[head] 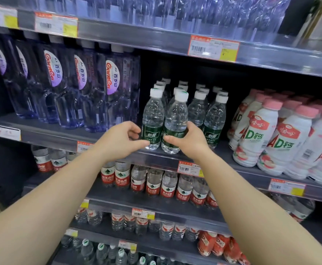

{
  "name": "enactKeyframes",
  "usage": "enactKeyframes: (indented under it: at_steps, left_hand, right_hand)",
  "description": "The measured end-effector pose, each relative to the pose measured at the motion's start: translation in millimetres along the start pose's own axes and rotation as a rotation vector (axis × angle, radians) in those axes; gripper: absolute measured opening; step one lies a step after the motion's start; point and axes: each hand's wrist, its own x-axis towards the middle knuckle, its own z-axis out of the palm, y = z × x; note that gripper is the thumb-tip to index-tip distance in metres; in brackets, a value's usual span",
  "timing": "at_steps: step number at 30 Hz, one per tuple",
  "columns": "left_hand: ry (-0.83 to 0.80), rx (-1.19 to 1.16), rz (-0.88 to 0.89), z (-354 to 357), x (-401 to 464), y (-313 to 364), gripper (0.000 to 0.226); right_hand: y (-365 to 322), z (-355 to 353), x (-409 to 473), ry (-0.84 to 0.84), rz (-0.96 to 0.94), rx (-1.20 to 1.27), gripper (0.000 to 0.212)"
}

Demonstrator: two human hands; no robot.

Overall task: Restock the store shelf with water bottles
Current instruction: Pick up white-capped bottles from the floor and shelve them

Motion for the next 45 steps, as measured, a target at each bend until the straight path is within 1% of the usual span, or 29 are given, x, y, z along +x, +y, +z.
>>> enactKeyframes:
  at_steps: [2,4,7,9,11,14,19,24,32,34,36,38,40,43,45]
  left_hand:
    - [-0.014,0.143,0.03,6,-3,-4,0.056]
    - [0.013,0.296,0.069,10,-4,-7,0.059]
    - [0.067,0.474,0.108,15,-6,-8,0.063]
    - [0.068,0.574,0.116,18,-7,-9,0.064]
    - [0.057,0.628,0.123,22,-6,-10,0.066]
    - [0.057,0.68,0.125,26,-5,-10,0.067]
    - [0.036,0.699,0.124,31,-5,-12,0.066]
    - [0.007,0.652,0.133,31,-8,-18,0.067]
    - [0.015,0.549,0.173,32,-16,-32,0.07]
    - [0.007,0.538,0.161,31,-26,-32,0.068]
    - [0.001,0.536,0.152,29,-36,-33,0.067]
    - [0.014,0.538,0.136,26,-45,-33,0.066]
    - [0.02,0.553,0.1,21,-51,-29,0.066]
    - [0.043,0.597,0.077,16,-52,-15,0.067]
    - [0.048,0.623,0.065,15,-52,-8,0.068]
  right_hand:
    - [6,8,4,0.024,0.028,-0.028,0.086]
    - [8,12,6,0.045,0.042,-0.038,0.091]
    - [11,14,7,0.046,0.022,-0.039,0.087]
    - [15,14,6,0.03,0.024,-0.047,0.083]
    - [17,15,6,0.034,0.035,-0.072,0.08]
    - [18,20,6,0.087,0.045,-0.089,0.082]
    - [20,28,4,0.142,0.056,-0.095,0.084]
    - [17,30,1,0.164,0.079,-0.122,0.084]
    - [15,38,-2,0.228,0.098,-0.156,0.087]
    - [14,34,0,0.203,0.104,-0.16,0.085]
    - [15,24,2,0.12,0.111,-0.163,0.084]
    - [17,11,2,0.033,0.118,-0.12,0.082]
    - [19,5,1,-0.013,0.131,-0.054,0.086]
    - [18,11,0,-0.008,0.148,-0.049,0.102]
    - [17,17,-1,0.028,0.167,-0.077,0.103]
